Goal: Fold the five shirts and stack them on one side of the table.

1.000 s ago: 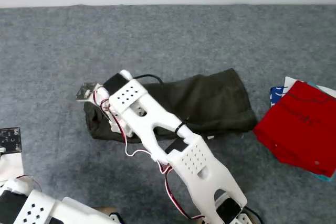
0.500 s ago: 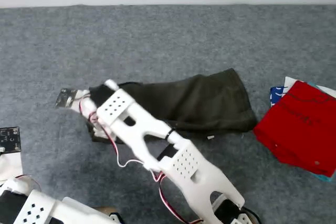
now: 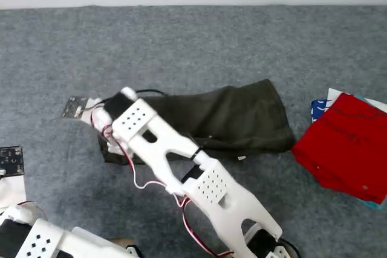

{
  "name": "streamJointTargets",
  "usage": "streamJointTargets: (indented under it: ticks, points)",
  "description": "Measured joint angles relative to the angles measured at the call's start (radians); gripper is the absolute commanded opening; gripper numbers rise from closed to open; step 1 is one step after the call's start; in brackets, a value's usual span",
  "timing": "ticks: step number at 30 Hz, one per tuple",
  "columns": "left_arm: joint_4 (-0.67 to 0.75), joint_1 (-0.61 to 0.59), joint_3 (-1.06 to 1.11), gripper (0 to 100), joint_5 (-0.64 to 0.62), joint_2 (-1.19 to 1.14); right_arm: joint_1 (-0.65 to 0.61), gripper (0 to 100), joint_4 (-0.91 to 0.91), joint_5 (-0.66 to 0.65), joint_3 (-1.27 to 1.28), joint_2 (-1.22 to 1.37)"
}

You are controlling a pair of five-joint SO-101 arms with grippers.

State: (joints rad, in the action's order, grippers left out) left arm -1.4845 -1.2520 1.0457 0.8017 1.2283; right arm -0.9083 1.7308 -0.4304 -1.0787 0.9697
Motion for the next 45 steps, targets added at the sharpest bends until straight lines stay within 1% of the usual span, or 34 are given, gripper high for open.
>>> streamJointTargets:
  ticks: [5, 13, 17, 24, 28, 35, 38, 41, 45]
  points:
    - [0.0, 0.0, 0.0, 2, 0.0, 0.0, 0.075, 1.5, 0.023, 0.021, -0.017, -0.015]
    - [0.0, 0.0, 0.0, 2, 0.0, 0.0, 0.244, 1.5, 0.023, 0.026, 0.261, -0.1]
    - [0.0, 0.0, 0.0, 2, 0.0, 0.0, 0.322, 1.5, 0.015, 0.029, 0.304, -0.1]
    - [0.003, 0.0, 0.0, 2, 0.0, 0.0, 0.322, 1.5, 0.015, 0.029, 0.304, -0.11]
    - [0.02, 0.0, 0.0, 2, 0.0, 0.0, 0.299, 1.5, 0.021, 0.026, 0.304, -0.193]
    - [0.043, 0.0, 0.0, 2, 0.0, 0.0, 0.301, 1.5, 0.023, 0.026, 0.313, -0.302]
    - [0.048, 0.0, 0.0, 2, 0.0, 0.0, 0.341, 1.7, 0.023, 0.026, 0.313, -0.302]
    - [0.048, 0.0, 0.0, 2, 0.0, 0.0, 0.422, 6.8, 0.023, 0.026, 0.313, -0.302]
    - [0.048, 0.0, 0.0, 2, 0.0, 0.0, 0.551, 21.3, 0.023, 0.026, 0.313, -0.302]
